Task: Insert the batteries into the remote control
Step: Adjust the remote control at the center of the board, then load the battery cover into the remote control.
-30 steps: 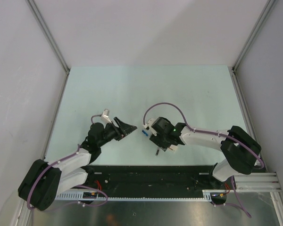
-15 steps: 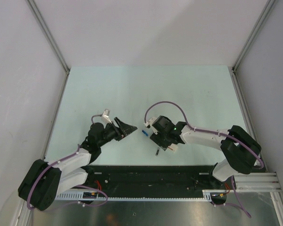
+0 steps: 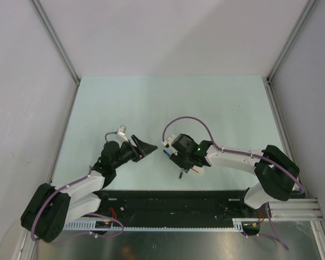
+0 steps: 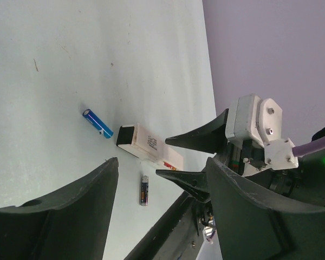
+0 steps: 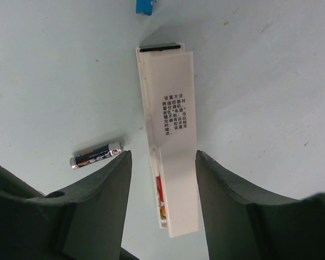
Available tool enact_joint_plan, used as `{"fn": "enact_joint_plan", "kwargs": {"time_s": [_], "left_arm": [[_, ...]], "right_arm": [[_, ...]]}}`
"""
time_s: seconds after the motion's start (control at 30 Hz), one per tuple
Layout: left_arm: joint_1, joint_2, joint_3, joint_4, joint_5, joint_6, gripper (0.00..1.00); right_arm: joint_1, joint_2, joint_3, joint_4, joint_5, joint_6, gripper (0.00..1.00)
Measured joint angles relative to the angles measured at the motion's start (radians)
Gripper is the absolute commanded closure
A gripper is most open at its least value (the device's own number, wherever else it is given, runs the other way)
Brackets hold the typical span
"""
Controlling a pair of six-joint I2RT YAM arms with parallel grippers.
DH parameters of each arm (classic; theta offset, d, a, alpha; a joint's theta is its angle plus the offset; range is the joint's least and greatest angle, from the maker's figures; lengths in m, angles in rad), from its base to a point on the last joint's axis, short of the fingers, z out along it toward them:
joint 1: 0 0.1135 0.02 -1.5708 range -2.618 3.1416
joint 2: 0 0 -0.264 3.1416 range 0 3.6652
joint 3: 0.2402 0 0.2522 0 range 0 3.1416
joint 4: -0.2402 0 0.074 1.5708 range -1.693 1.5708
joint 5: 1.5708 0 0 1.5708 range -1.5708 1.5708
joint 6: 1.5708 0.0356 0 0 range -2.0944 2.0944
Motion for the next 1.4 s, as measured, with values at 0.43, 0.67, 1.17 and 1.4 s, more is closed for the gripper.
{"fn": "enact_joint_plan", "kwargs": {"time_s": [0.43, 0.67, 1.17, 1.4], "left_arm": [[0.0, 0.0, 0.0, 0.0, 0.0, 0.0, 0.3], [-0.003, 0.016, 0.0, 0.0, 0.001, 0.008, 0.36], [-0.064, 0.102, 0.027, -0.007, 0.0, 0.019, 0.44], [-0.064, 0.116, 0.047, -0.007, -0.001, 0.026, 0.43]], "right_arm": [[-0.04, -0.1, 0.007, -0.015, -0.023, 0.054, 0.44], [-0.231, -0.153, 0.019, 0.0, -0.059, 0.141, 0.57], [-0.272, 0.009, 0.021, 0.002, -0.094, 0.222, 0.67], [-0.273, 0.01, 0.021, 0.0, -0.103, 0.224, 0.67]]}}
